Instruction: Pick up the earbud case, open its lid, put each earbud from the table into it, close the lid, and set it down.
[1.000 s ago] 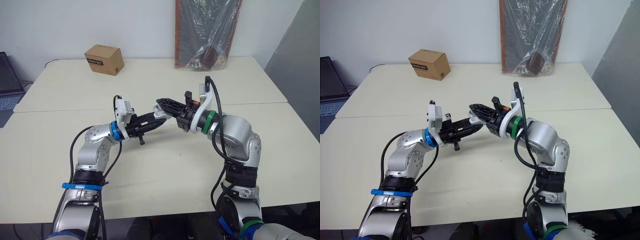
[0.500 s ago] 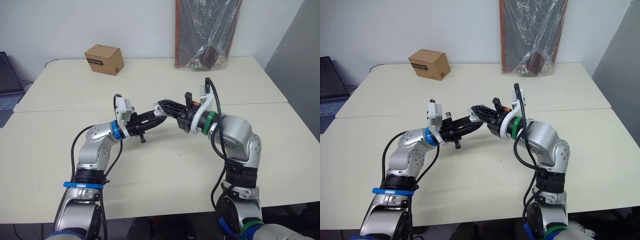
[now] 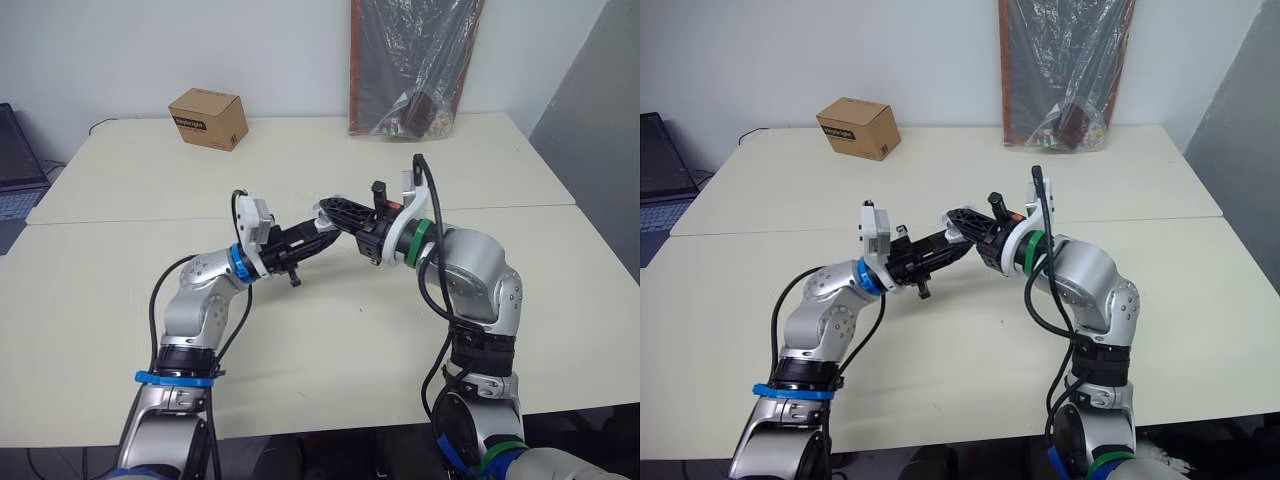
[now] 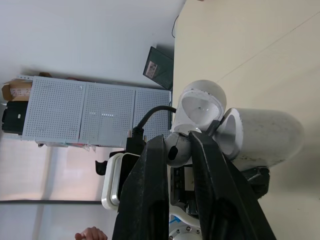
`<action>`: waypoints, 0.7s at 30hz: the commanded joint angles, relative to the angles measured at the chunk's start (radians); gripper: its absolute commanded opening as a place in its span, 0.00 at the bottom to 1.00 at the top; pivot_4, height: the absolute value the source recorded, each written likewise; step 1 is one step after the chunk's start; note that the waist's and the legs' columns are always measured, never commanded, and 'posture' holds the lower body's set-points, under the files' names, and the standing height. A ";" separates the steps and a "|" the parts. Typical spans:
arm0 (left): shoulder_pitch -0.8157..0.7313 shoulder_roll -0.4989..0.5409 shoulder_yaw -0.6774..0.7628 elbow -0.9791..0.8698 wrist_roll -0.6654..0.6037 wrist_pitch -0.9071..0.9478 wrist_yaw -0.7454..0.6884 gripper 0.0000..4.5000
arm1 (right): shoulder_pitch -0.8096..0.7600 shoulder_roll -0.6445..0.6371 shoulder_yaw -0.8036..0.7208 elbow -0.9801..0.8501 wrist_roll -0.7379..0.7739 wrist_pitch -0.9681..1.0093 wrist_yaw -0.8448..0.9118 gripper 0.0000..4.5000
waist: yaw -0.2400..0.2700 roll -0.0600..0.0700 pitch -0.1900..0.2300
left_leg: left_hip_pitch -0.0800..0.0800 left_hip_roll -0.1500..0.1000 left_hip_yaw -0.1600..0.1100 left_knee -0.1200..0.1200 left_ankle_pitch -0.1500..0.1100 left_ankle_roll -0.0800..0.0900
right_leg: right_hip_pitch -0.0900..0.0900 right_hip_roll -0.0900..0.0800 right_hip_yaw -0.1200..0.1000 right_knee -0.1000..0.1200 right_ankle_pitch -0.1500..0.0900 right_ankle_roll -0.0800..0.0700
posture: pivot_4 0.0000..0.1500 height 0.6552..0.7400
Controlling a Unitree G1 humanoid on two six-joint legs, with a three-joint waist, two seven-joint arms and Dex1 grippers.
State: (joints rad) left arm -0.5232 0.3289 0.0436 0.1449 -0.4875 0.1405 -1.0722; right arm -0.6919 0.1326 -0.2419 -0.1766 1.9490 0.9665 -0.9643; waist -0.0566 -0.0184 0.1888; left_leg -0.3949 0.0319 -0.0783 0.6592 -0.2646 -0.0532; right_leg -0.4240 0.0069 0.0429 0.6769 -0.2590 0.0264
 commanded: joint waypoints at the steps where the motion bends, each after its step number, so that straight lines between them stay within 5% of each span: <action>1: -0.009 -0.019 0.013 -0.087 -0.016 -0.022 0.047 0.19 | -0.012 0.060 0.005 -0.039 0.023 -0.030 -0.021 0.07 | 0.000 0.000 0.000 | 0.000 0.000 0.000 0.000 0.000 0.000 | 0.000 0.000 0.000 0.000 0.000 0.000 | 1.00 1.00; 21: 0.028 -0.089 -0.012 -0.190 0.051 -0.069 0.218 0.19 | 0.018 -0.025 0.081 -0.080 0.023 -0.096 -0.075 0.07 | 0.000 0.000 0.000 | -0.001 0.000 0.000 0.000 0.000 0.000 | 0.000 0.000 0.000 -0.001 0.000 0.000 | 1.00 1.00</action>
State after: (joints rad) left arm -0.4732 0.2494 0.0236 0.0350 -0.4189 0.1062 -0.8740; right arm -0.6869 0.1144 -0.1996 -0.2415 1.9554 0.8597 -1.0300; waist -0.0563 -0.0184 0.1888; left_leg -0.3957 0.0319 -0.0783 0.6591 -0.2646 -0.0531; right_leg -0.4244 0.0069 0.0429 0.6760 -0.2593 0.0268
